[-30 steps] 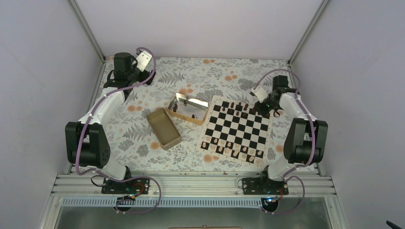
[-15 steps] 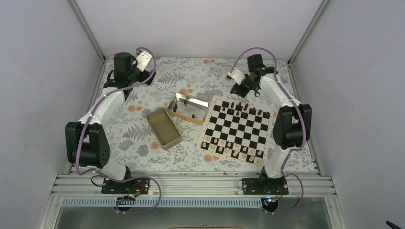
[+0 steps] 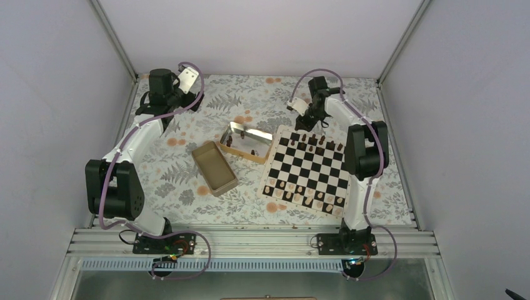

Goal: Set up the chess pieces on the board
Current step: Place the chess piece on the chessboard.

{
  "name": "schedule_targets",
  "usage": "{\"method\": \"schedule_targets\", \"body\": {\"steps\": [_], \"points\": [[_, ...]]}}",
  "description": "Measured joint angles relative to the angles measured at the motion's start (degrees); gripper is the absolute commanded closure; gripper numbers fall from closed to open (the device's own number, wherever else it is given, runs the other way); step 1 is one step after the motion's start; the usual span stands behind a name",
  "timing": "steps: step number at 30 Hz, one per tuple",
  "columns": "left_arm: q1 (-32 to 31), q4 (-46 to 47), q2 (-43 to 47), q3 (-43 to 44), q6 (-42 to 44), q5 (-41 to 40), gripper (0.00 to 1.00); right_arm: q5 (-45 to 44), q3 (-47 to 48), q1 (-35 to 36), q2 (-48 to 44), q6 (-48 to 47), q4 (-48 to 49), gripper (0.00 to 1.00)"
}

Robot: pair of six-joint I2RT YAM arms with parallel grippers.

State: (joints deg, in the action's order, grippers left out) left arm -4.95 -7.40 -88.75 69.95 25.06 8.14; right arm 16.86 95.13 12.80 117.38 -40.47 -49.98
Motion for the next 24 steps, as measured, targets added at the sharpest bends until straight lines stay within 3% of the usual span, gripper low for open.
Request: {"method": "schedule_targets", "body": {"steps": [24], "points": [[0.0,0.02,0.0,0.0,0.0,-0.04,0.0,-3.98,0.83,1.53,5.05,-0.66,-1.75,0.83]]}}
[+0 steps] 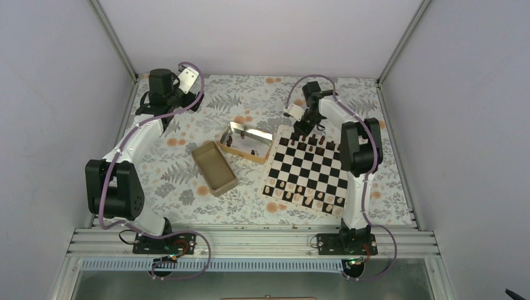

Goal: Set up the chess pieces on the board
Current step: Place the chess piece on the chessboard.

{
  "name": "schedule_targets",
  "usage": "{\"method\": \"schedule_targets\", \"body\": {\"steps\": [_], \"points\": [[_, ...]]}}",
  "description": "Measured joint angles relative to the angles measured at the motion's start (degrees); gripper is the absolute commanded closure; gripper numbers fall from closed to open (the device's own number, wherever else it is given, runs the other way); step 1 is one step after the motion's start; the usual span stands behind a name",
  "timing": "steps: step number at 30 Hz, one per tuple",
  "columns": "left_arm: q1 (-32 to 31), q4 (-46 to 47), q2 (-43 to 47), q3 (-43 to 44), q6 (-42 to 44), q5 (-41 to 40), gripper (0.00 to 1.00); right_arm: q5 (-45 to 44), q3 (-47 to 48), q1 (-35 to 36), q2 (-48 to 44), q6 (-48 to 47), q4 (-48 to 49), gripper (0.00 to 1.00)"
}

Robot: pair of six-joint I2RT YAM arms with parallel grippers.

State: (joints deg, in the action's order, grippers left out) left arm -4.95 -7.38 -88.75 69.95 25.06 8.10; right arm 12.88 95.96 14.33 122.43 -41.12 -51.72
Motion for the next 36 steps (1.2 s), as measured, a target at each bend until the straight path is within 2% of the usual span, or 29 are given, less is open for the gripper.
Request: {"method": "schedule_targets", "body": {"steps": [18,29,36], "points": [[0.02,0.0,0.0,0.0,0.0,-0.48,0.0,0.0,0.0,0.37,0.74,-0.04,0.31,0.79],[0.0,0.0,0.0,0.0,0.0,-0.57,0.0,-0.15,0.0,0.37,0.74,-0.83,0.46,0.62],[0.02,0.0,0.0,0.0,0.0,-0.59,0.0,-0.15,0.92,0.55,0.63,-0.83,-0.39,0.59]]}}
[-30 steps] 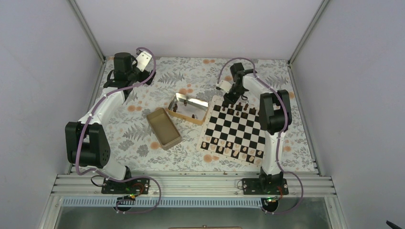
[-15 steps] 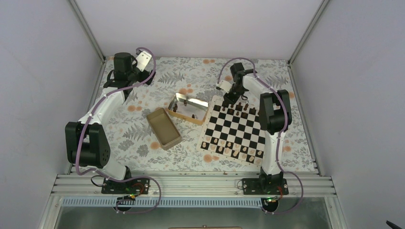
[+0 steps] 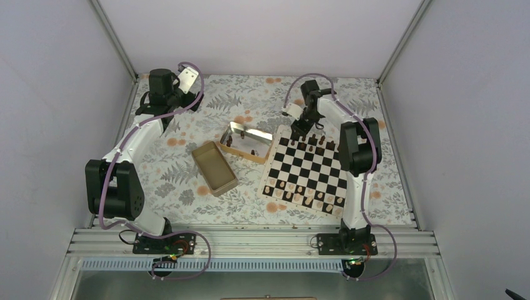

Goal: Set up the chess pieces on the board
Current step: Place the chess piece on the chessboard, then pick up the chess piece from the storage box.

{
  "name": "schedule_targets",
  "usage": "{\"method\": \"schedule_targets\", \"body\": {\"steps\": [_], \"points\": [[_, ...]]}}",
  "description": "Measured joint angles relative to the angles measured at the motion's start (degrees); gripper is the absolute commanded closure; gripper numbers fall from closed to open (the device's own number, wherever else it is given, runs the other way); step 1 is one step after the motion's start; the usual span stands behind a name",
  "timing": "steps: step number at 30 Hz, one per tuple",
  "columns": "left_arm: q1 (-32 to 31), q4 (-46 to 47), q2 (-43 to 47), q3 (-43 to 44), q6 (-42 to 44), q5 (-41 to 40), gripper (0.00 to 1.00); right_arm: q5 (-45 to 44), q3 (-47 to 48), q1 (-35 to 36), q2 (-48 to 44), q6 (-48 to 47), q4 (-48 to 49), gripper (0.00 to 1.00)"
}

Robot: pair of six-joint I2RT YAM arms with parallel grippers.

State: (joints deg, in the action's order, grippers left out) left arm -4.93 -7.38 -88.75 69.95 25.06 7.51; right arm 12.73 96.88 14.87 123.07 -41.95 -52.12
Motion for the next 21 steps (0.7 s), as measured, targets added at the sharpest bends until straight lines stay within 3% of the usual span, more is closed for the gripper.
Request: {"method": "schedule_targets", "body": {"steps": [6,12,16,21], "points": [[0.0,0.02,0.0,0.0,0.0,-0.02,0.0,-0.07,6.62,2.93,-1.4,0.04,-2.1,0.56],[0.02,0.04,-0.02,0.0,0.0,-0.02,0.0,0.22,14.53,11.13,-2.25,0.04,-2.25,0.56],[0.07,0.63,-0.76,0.0,0.0,-0.02,0.0,2.58,17.68,16.41,-1.55,0.22,-0.83,0.63],[0.22,0.87,-3.1,0.0,0.0,-0.02,0.0,6.91,19.96,20.9,1.95,0.48,2.82,0.64]]}}
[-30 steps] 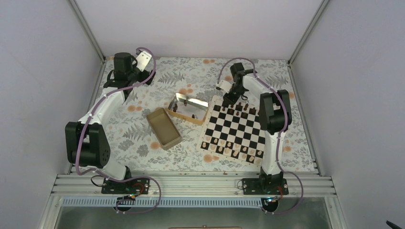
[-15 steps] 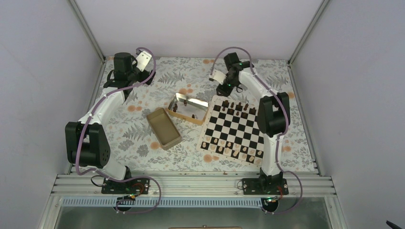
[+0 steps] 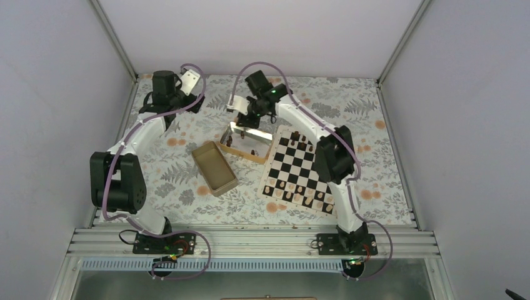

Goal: Set up the chess pieces on the board
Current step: Pick up the chess piece from the storage box.

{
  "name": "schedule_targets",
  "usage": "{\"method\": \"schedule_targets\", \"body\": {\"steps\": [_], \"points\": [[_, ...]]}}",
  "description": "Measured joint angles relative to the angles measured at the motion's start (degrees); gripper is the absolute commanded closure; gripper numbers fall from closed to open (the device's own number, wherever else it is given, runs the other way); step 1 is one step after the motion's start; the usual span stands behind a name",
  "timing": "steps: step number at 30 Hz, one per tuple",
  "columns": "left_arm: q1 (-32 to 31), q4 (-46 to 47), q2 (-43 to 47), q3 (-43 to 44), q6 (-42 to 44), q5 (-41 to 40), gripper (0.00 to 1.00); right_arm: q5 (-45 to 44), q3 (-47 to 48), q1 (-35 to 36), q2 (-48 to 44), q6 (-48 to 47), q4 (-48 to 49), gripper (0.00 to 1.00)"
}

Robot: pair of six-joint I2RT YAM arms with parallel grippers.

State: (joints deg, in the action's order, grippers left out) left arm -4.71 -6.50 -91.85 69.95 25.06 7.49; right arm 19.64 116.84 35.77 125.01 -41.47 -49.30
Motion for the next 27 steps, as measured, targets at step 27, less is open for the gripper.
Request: {"method": "schedule_targets", "body": {"steps": [27], "points": [[0.59,0.42,-2.38,0.0,0.04,-0.46,0.0,7.69,6.12,3.91,14.01,-2.49,-2.84,0.66]]}}
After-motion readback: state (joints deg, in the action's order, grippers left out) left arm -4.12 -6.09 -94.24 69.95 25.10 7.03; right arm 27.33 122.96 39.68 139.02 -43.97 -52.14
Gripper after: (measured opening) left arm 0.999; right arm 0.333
